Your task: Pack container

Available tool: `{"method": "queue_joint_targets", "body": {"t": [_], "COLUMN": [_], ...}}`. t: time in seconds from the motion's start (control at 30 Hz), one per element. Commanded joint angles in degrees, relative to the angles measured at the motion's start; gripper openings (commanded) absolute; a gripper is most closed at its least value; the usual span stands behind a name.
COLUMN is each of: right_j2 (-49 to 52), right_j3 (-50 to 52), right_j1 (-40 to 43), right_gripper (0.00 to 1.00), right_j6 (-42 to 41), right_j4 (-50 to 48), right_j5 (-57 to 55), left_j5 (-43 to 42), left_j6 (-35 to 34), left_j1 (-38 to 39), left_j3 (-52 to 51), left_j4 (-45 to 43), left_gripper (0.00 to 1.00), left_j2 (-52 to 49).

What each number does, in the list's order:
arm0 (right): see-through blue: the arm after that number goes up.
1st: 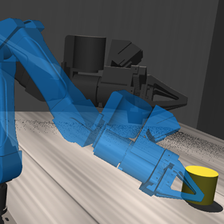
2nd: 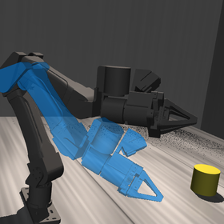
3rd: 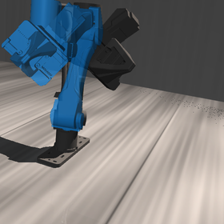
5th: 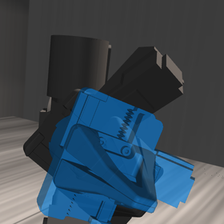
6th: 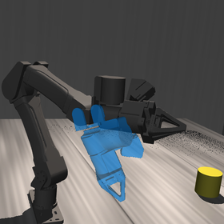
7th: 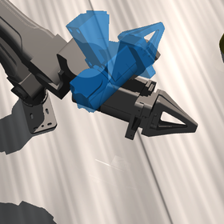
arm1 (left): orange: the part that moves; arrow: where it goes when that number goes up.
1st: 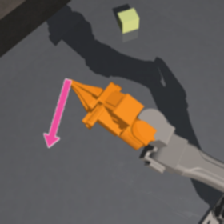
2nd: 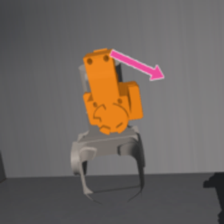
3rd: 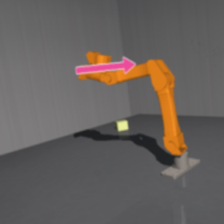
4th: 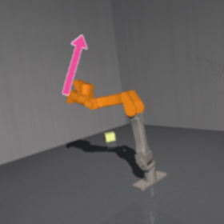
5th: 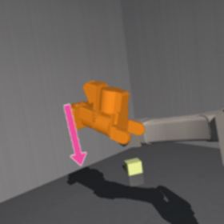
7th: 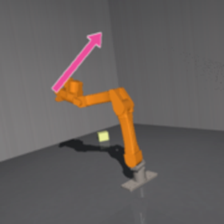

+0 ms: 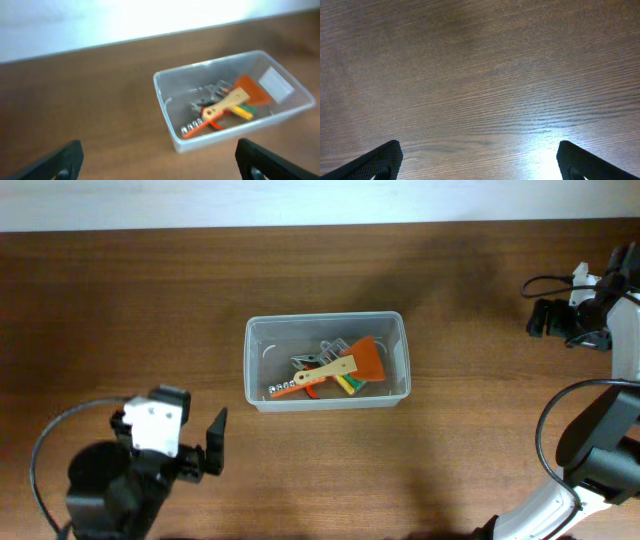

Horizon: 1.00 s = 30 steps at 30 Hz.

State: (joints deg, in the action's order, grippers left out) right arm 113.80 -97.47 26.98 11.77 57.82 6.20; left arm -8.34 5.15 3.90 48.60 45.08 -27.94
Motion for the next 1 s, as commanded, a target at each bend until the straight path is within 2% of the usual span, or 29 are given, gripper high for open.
{"method": "queue_joint_targets", "body": {"t": [0.0, 0.4, 0.57, 0.77, 0.97], "right_j2": [0.0, 0.0, 0.0, 0.0, 0.0], "right_j3": [0.2, 0.2, 0.2, 0.2, 0.2], "right_j1": [0.1, 0.1, 0.1, 0.1, 0.1], "right_gripper": [0.99, 0.99, 0.99, 0.99, 0.99], "right_j6": [-0.3, -0.3, -0.3, -0.3, -0.3], "right_j4": [0.0, 0.0, 0.0, 0.0, 0.0], "right_j5": [0.5, 0.5, 0.5, 0.5, 0.5], "left_j5": [-0.8, -0.6, -0.6, -0.6, 2.4], "left_j6": [1.0, 3.3, 3.3, 3.3, 3.3], "left_j1": [-1.0, -3.1, -3.7, -3.7, -4.2], "left_j3": [-6.8, -29.9, -36.5, -41.1, -44.8], "left_j4": [-4.0, -28.4, -31.9, -37.1, -38.3], "left_gripper": [0.99, 0.99, 0.99, 0.99, 0.99], "left_j2": [6.6, 21.2, 27.8, 27.6, 27.7]}}
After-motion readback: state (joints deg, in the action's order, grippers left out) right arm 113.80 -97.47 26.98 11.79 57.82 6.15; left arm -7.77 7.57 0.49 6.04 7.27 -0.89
